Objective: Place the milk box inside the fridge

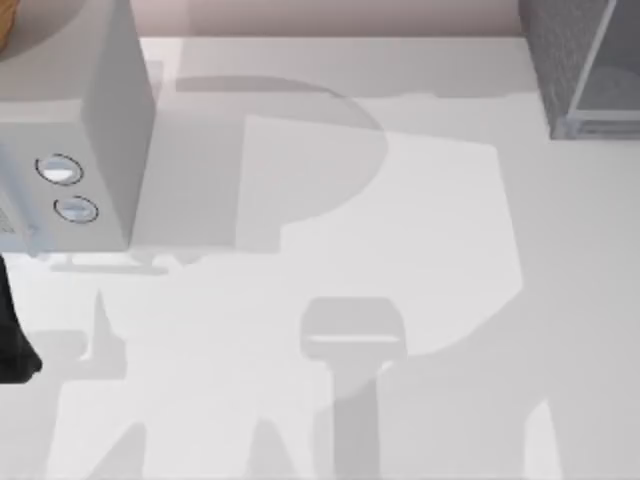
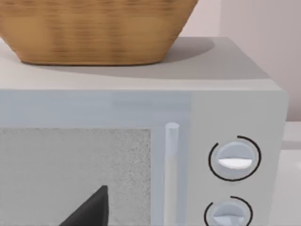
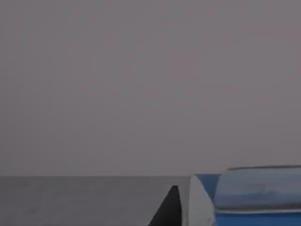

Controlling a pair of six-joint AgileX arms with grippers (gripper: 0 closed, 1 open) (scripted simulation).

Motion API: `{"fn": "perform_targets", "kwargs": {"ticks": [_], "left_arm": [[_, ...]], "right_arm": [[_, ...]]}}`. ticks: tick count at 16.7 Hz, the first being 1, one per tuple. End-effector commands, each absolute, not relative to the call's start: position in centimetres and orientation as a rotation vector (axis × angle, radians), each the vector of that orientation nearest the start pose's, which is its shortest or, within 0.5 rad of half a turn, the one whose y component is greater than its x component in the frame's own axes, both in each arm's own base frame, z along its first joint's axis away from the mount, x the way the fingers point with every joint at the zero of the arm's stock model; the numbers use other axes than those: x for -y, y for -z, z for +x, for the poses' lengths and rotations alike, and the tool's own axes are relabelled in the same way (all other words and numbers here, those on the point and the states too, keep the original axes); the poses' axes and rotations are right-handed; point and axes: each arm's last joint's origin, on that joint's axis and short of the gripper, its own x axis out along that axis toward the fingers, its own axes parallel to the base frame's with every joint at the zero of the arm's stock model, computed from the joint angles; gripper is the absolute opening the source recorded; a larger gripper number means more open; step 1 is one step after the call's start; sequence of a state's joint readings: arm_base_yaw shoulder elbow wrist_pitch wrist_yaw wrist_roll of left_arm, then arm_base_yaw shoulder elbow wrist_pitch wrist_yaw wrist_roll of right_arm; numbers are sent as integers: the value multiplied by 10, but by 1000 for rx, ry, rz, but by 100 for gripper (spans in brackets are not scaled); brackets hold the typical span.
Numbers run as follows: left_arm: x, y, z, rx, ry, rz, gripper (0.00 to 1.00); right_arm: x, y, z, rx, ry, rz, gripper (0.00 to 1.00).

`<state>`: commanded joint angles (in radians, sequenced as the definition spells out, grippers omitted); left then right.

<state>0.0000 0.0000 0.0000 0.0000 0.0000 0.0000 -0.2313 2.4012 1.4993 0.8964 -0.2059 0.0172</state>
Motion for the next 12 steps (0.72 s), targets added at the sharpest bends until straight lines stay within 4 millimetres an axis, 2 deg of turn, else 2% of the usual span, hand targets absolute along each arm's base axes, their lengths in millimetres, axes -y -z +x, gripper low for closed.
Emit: {"fn": "perform_targets", "kwargs": {"ticks": [3, 8, 12], "left_arm": [[1, -160, 106, 0, 0, 0, 100], [1, -160, 106, 0, 0, 0, 100], [1, -160, 106, 0, 0, 0, 100]], "right_arm": [[103, -128, 523, -7, -6, 6, 0], [103, -129, 524, -7, -7, 6, 0], [103, -129, 524, -7, -7, 6, 30]]}}
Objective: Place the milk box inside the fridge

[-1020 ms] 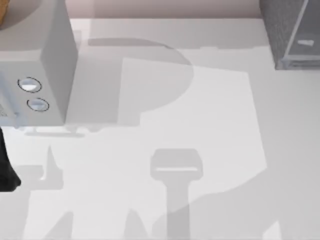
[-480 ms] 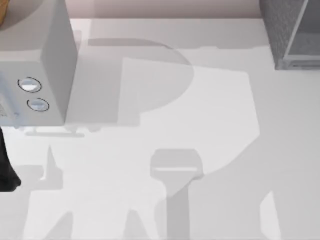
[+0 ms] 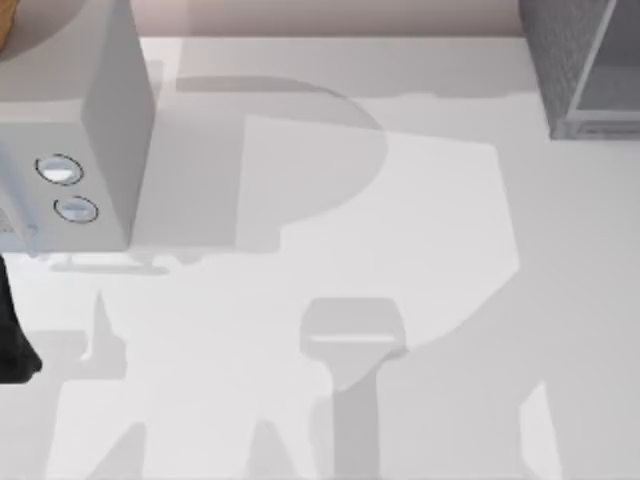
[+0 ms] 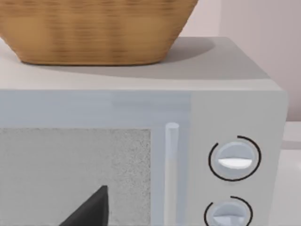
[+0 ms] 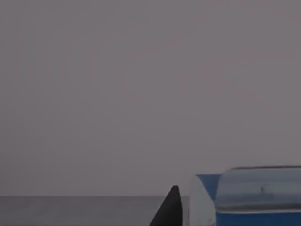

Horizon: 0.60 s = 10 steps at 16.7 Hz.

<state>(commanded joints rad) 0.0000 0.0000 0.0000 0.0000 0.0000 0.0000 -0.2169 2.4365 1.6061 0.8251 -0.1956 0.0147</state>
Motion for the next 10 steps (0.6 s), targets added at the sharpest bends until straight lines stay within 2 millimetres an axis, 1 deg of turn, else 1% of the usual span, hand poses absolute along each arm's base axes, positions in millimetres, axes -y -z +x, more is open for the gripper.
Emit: {"fn": "perform_targets", "kwargs": {"ticks": [9, 10], "left_arm": [[1, -160, 106, 0, 0, 0, 100], [1, -160, 106, 0, 0, 0, 100]], "right_arm": [[103, -129, 524, -7, -7, 6, 98], [103, -129, 524, -7, -7, 6, 100]]}}
